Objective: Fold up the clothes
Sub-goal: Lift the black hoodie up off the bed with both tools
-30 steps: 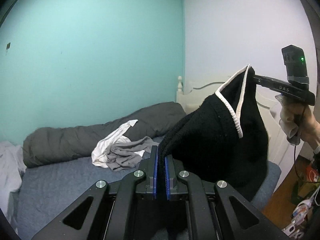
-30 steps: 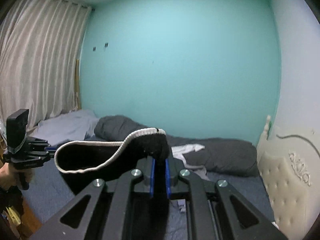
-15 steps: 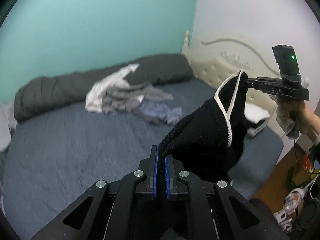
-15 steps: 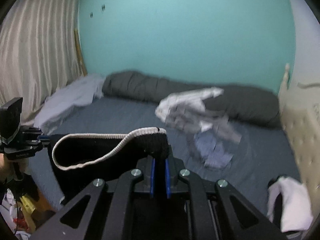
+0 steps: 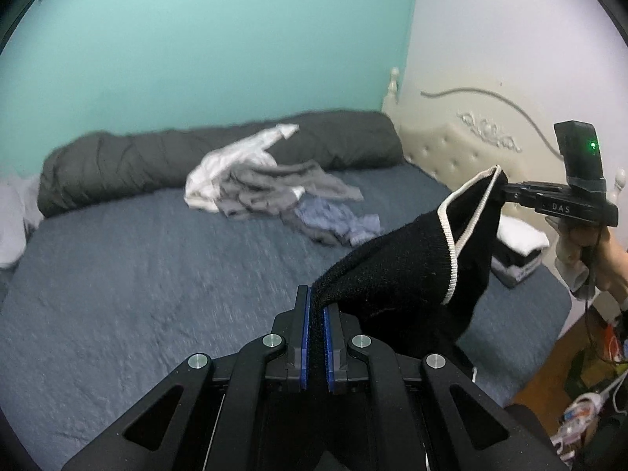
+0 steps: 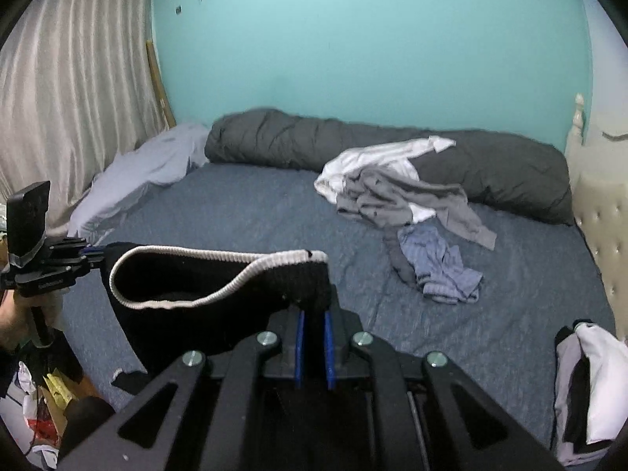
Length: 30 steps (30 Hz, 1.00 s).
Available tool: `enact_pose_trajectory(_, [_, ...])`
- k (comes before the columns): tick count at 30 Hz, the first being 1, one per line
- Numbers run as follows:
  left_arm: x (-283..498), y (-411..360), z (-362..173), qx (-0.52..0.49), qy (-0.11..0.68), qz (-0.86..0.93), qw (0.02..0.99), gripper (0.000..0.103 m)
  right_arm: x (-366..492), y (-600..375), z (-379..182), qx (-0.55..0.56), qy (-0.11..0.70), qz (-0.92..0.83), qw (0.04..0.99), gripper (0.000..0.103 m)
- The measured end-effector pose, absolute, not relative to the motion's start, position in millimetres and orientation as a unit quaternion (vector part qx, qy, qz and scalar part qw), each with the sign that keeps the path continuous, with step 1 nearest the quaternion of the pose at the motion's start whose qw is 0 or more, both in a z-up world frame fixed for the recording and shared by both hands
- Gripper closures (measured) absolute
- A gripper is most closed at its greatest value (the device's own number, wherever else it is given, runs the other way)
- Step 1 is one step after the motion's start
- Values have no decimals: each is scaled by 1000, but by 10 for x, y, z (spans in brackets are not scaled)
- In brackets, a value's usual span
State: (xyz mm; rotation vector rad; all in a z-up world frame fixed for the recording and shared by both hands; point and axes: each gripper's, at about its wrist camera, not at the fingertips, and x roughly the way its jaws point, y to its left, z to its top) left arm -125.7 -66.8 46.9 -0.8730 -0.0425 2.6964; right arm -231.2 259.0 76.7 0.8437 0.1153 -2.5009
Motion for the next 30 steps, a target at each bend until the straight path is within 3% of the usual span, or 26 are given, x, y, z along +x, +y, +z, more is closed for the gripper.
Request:
enact_pose_trajectory(20, [-210,-400,2892,-123,53,981,142,97,-1079,2879,3113,126,36,-961,245,95])
enact_pose_trajectory(30, [287,-449,3504,-83,73,986,124,97,-574,2806,3724,77,38,-962,258,95])
